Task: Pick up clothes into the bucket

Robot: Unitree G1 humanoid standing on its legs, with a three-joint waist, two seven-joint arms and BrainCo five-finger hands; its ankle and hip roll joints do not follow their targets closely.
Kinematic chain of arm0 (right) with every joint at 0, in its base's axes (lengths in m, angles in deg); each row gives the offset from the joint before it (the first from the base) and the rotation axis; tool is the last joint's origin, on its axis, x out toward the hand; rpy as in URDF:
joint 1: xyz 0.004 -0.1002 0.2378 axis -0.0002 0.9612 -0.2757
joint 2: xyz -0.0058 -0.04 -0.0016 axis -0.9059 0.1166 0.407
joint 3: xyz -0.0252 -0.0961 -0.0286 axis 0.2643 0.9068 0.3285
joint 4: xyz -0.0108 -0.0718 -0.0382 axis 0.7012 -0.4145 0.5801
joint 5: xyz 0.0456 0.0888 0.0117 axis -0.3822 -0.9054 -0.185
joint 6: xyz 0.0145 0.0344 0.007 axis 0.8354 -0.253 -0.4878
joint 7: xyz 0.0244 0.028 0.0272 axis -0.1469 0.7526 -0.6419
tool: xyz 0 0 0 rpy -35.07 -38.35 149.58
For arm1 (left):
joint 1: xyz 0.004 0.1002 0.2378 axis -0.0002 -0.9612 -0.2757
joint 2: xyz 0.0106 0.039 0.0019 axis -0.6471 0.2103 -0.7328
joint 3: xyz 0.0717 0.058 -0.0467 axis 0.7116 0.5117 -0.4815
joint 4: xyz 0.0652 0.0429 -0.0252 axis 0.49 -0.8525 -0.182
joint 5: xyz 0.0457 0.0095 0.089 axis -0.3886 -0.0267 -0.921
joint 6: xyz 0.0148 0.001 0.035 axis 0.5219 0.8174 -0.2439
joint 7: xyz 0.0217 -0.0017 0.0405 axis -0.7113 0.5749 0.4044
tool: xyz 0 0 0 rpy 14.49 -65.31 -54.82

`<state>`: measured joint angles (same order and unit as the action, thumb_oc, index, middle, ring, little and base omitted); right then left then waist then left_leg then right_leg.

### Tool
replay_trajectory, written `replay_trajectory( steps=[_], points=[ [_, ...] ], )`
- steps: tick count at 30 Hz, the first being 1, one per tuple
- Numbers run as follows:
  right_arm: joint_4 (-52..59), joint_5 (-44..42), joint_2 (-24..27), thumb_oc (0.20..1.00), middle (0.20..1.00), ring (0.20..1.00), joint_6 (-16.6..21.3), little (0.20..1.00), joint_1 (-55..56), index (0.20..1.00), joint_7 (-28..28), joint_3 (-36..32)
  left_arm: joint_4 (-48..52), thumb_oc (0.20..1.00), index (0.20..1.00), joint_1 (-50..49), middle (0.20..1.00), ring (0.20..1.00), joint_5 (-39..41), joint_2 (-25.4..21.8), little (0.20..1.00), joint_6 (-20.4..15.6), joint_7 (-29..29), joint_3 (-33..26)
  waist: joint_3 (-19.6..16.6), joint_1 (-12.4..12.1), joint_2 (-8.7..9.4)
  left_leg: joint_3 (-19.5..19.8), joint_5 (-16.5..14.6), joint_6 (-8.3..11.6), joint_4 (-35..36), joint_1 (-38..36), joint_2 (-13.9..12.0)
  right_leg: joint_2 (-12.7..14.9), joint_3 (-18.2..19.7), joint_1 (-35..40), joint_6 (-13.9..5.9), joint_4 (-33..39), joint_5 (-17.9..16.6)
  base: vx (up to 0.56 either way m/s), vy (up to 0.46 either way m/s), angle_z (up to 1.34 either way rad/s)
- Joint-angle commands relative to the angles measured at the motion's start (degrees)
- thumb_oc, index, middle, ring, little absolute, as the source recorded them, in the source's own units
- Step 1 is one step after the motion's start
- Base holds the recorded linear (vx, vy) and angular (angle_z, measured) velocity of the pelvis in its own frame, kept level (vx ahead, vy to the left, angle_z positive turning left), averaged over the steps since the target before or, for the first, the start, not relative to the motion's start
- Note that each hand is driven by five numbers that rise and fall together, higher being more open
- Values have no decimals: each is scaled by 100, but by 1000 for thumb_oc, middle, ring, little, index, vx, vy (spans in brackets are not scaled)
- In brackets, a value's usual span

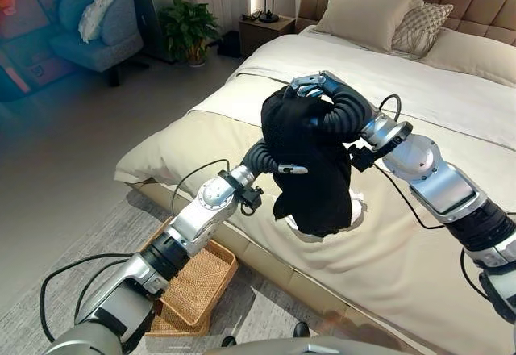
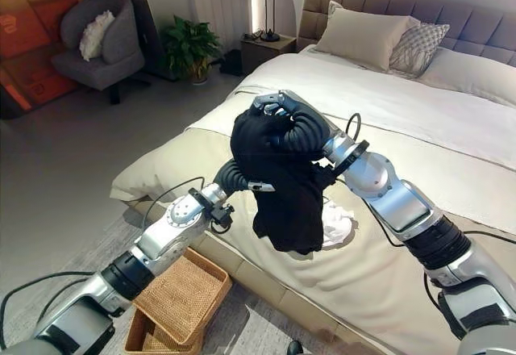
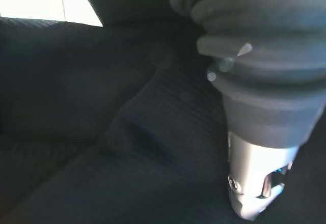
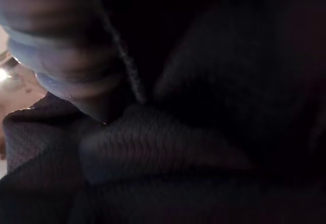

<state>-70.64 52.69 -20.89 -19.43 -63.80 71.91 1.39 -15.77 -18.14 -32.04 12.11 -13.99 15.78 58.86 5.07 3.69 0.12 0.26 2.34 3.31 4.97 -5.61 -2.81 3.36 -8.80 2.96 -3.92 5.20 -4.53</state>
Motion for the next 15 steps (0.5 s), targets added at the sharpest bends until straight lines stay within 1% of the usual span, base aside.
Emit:
replay_trajectory(
  steps=[1,2,5,6,7,8,9,10,11,12,13,14,15],
  points=[
    [799,-640,-588,200,200,200,460,200,-1058,200,32,111,-613,1000,1000,965,1000,1000,-143,396,1000,-3,-137,542,-114,-14,320,247,-524,-176,-545,86,295,333,-261,303,-315,-431,510,0,0,0],
    [830,-698,-742,200,200,200,450,200,-1093,200,25,150,-748,1000,1000,1001,1000,1000,-128,519,1000,0,-92,548,-95,-10,318,250,-533,-183,-571,108,301,332,-241,285,-312,-431,503,0,0,0],
    [872,-746,-860,200,200,200,444,200,-1104,200,9,208,-770,1000,1000,955,1000,1000,95,631,1000,5,-98,550,-87,6,319,236,-539,-184,-581,115,293,329,-207,262,-307,-426,498,0,0,0],
    [899,-781,-908,200,200,200,439,200,-1116,200,2,265,-749,922,922,900,922,922,425,690,922,44,-157,583,-86,20,319,232,-537,-180,-579,124,283,325,-184,243,-303,-424,501,33,-11,-1],
    [899,-782,-911,200,200,200,439,200,-1113,200,2,268,-749,755,755,894,755,755,428,689,755,45,-158,582,-87,16,310,230,-586,-173,-569,83,266,308,-179,278,-304,-418,541,33,-15,-1],
    [920,-831,-929,200,200,200,444,200,-1120,200,-5,287,-692,294,294,818,294,294,740,705,294,79,-222,586,-82,22,311,225,-583,-167,-560,79,258,307,-172,272,-300,-414,536,35,-11,0],
    [896,-826,-915,200,200,200,462,200,-1095,200,14,302,-590,200,200,686,200,200,1124,685,200,116,-300,541,-76,26,310,212,-577,-154,-544,68,242,301,-172,285,-296,-396,537,0,0,0],
    [895,-825,-917,200,200,200,463,200,-1095,200,14,304,-586,200,200,683,200,200,1130,680,200,118,-302,539,-78,28,310,211,-576,-153,-541,67,241,300,-171,285,-295,-395,537,0,0,0],
    [848,-831,-919,200,200,200,455,200,-1039,200,41,296,-532,200,200,528,200,200,1453,642,200,165,-393,497,-93,35,310,218,-569,-146,-522,61,239,292,-170,294,-293,-377,537,0,0,0],
    [848,-830,-921,200,200,200,456,200,-1036,200,41,297,-530,200,200,525,200,200,1455,639,200,166,-394,497,-96,37,311,218,-568,-146,-520,60,238,291,-171,295,-293,-376,537,0,0,0],
    [792,-801,-924,200,200,200,452,200,-950,200,72,263,-523,200,200,380,200,200,1672,626,200,172,-388,399,-106,36,314,219,-559,-141,-510,60,233,289,-179,309,-288,-357,537,0,0,0],
    [793,-801,-925,200,200,200,452,200,-948,200,72,263,-521,200,200,377,200,200,1674,623,200,172,-388,399,-108,38,315,220,-559,-141,-509,59,233,289,-180,311,-288,-356,536,0,0,0],
    [741,-755,-908,200,200,200,442,200,-827,200,105,183,-437,200,200,190,200,200,1878,557,200,178,-411,250,-113,26,321,223,-551,-135,-491,49,229,284,-198,323,-286,-345,539,0,0,0]
  ],
)
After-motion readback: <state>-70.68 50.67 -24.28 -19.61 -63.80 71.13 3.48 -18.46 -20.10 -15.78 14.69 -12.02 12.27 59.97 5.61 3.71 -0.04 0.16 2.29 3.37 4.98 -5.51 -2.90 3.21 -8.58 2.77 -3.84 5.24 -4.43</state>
